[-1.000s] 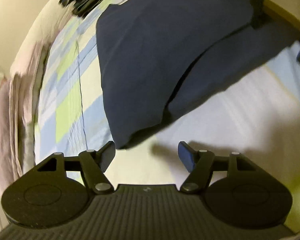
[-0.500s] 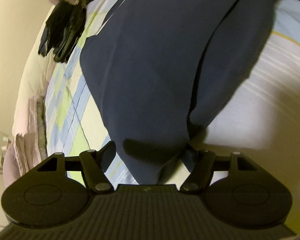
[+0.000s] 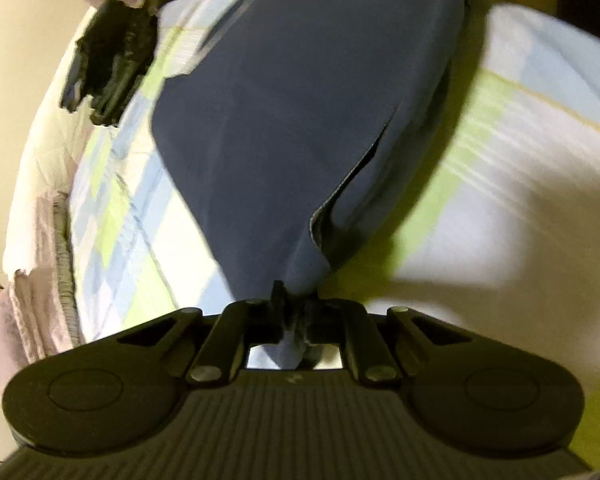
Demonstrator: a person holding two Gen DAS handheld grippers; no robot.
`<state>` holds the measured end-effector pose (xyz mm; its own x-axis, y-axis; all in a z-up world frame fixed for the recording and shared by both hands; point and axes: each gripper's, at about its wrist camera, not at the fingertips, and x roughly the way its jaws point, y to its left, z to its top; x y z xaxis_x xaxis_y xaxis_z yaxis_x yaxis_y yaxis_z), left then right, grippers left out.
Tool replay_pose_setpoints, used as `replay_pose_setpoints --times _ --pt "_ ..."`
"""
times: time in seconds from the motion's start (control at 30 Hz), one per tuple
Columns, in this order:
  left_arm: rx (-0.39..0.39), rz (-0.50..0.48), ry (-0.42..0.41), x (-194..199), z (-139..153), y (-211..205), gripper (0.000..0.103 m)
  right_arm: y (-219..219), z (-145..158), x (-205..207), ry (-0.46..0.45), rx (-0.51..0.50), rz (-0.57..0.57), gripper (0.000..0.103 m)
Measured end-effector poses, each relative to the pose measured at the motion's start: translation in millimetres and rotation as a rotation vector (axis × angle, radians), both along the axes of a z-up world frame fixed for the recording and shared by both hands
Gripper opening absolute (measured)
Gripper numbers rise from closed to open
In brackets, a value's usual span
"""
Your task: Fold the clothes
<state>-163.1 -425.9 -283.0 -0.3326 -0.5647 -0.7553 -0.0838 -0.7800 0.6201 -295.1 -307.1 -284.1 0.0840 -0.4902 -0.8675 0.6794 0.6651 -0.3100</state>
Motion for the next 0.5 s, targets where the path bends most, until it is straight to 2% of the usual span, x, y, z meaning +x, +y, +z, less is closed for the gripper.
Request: replay_pose_setpoints --times 0.23,0.37,0.5 --pt "0.021 -0.009 0.012 -34 66 -37 0.007 -27 61 -41 -0.103 0.029 -0.072 0.004" --pt "0.055 -0.035 -0.014 -76 100 -79 0.006 -46 93 -69 -0.163 0.045 -0.115 0.004" --pt "0.088 -0.045 -0.04 -128 116 -127 0.007 -80 110 -116 -0.224 0.07 -0.141 0.004"
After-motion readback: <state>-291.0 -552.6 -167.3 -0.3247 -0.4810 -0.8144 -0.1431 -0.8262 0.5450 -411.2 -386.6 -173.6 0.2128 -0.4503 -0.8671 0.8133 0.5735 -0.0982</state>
